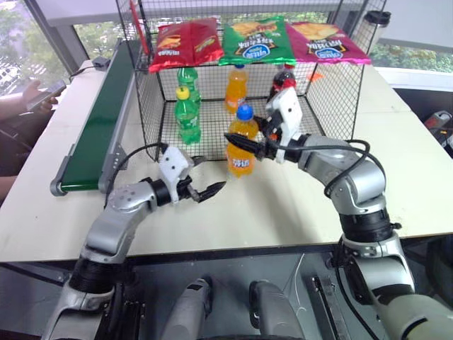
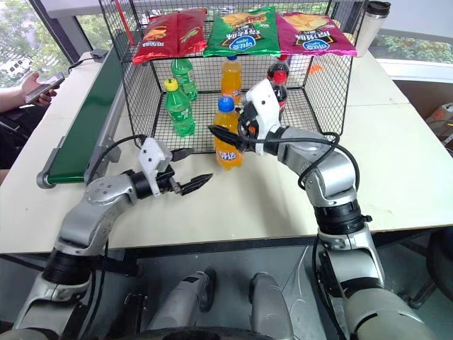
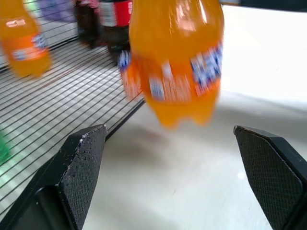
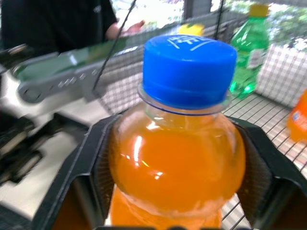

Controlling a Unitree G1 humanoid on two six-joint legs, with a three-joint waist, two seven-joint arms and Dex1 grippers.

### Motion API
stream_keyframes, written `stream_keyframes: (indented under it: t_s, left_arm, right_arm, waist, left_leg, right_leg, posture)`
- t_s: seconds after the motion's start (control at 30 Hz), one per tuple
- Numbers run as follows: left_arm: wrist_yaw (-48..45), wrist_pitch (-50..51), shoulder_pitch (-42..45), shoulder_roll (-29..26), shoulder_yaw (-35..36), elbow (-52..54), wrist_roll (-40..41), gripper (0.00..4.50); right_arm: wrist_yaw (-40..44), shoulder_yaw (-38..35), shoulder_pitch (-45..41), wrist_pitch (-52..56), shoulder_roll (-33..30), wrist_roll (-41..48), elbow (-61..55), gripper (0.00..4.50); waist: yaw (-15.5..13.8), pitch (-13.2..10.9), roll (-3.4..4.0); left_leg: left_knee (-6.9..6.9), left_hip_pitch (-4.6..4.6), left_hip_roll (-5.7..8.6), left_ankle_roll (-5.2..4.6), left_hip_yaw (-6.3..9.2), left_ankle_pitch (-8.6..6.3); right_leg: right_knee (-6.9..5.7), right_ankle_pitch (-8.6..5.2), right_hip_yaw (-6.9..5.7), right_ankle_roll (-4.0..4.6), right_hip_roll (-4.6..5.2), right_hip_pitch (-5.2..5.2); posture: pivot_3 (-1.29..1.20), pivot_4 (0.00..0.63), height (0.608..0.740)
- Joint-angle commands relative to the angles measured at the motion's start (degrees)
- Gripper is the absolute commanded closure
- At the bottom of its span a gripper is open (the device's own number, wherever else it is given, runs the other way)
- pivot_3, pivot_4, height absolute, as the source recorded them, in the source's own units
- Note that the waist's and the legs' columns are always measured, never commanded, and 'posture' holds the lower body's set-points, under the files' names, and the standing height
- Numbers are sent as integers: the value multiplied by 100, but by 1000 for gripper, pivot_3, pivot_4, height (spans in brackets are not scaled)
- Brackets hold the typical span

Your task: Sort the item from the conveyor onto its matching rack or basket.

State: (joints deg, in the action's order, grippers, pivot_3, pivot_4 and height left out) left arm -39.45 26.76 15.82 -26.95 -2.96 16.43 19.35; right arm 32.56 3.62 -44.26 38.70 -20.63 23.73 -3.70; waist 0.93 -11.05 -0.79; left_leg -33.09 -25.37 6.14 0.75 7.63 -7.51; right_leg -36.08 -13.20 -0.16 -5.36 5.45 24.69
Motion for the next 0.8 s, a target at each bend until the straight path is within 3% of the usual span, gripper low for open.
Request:
stream_keyframes:
  t_s: [0.03, 0.2, 0.47, 0.8]
  left_arm:
    - [337, 159, -264, 5, 422, 431, 141, 89]
    - [1223, -3, -381, 458, 576, 368, -162, 89]
    - [2111, -17, -549, 1244, 101, 651, -656, 89]
    - [2545, 75, -579, 1416, 257, 673, -778, 89]
  right_arm:
    - [-400, -313, -442, -627, 215, -257, 258, 1851]
    - [-664, -235, -733, -1394, 614, -649, 1058, 1851]
    - [-827, -211, -1145, -2595, 1179, -1126, 2624, 1851]
    - [-899, -278, -1817, -4104, 1386, -1592, 4779, 1851]
  waist:
    - [-9, 0, 0]
    - [-21, 0, 0]
    - [-13, 0, 0]
    - [7, 0, 1]
  left_leg:
    - [0, 0, -1, 0, 1, 0]
    - [-2, 2, 0, 6, 2, -3]
    - [0, 4, 0, 1, 0, 3]
    - [-1, 8, -2, 4, -1, 5]
  right_leg:
    - [0, 1, 0, -1, -1, 0]
    - [-2, 1, -1, 1, -6, -2]
    - [-5, 7, 0, -10, -13, -2]
    - [-10, 9, 3, -7, -21, -2]
  posture:
    - [0, 150, 739]
    - [0, 150, 739]
    - [0, 150, 739]
    - [0, 150, 739]
